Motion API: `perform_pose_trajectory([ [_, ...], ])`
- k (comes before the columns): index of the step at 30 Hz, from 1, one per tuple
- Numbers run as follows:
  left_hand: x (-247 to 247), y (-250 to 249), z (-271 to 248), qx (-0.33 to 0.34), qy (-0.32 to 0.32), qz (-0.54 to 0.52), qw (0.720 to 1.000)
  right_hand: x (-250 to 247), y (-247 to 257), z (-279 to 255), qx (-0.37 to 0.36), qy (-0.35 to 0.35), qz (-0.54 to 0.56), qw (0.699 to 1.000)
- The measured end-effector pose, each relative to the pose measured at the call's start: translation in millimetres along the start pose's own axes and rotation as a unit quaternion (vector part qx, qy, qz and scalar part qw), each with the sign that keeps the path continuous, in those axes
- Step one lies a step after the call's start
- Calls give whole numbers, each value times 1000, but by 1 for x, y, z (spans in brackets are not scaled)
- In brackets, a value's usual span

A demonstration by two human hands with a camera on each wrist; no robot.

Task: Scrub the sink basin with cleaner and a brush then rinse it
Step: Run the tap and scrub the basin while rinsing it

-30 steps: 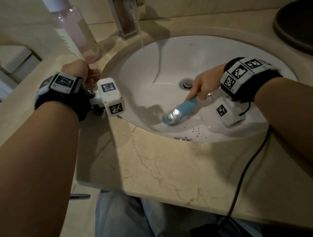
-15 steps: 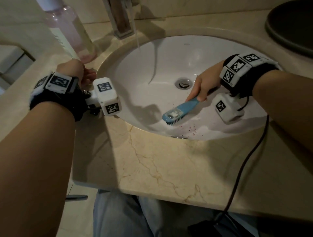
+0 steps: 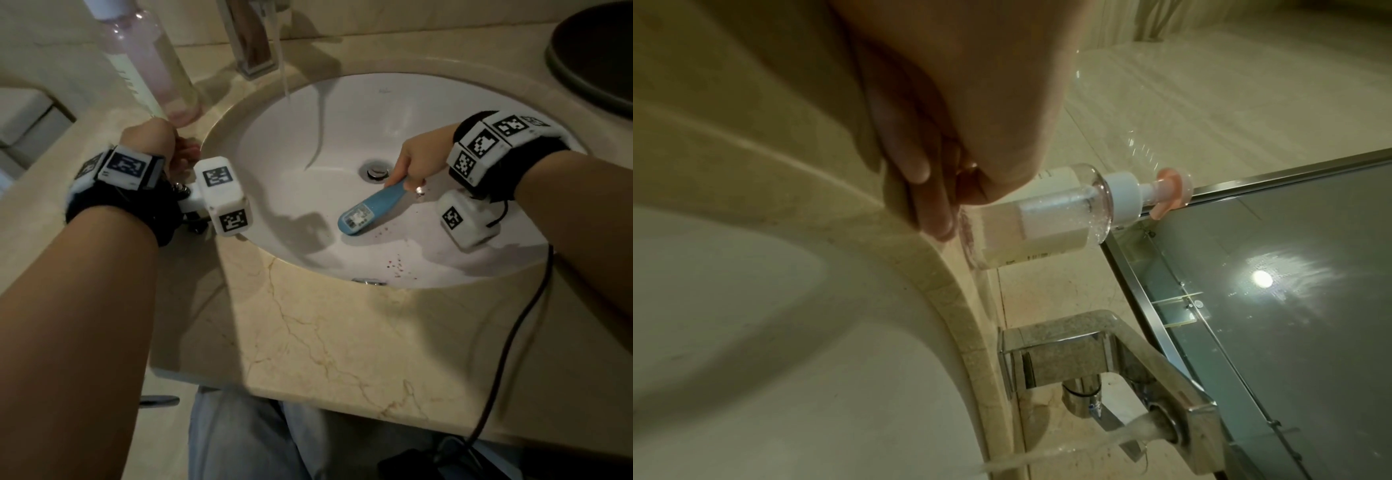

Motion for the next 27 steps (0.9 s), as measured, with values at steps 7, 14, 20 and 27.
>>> perform_pose_trajectory([
  [7,-3,1,9,-10,-13,-2,1000,17,21,-20,-60,206,-51,975],
  [14,-3,2,9,-8,-20,21,1000,12,15,-4,-17,14,0,1000],
  [20,-6,2,11,-2,-19,21,1000,1,18,-1,-68,-48,42,996],
  [27,-1,1,9,-10,-11,34,999,0,15,-11,-115,145,-3,983],
])
Point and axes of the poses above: each hand's wrist, its own z-axis towards the middle knuckle, its own x-axis out of the palm, y = z × x, the point moved 4 cm from there along z, towards the middle knuckle, and after that the axes turned 10 degrees about -z, right-handed, at the moved point
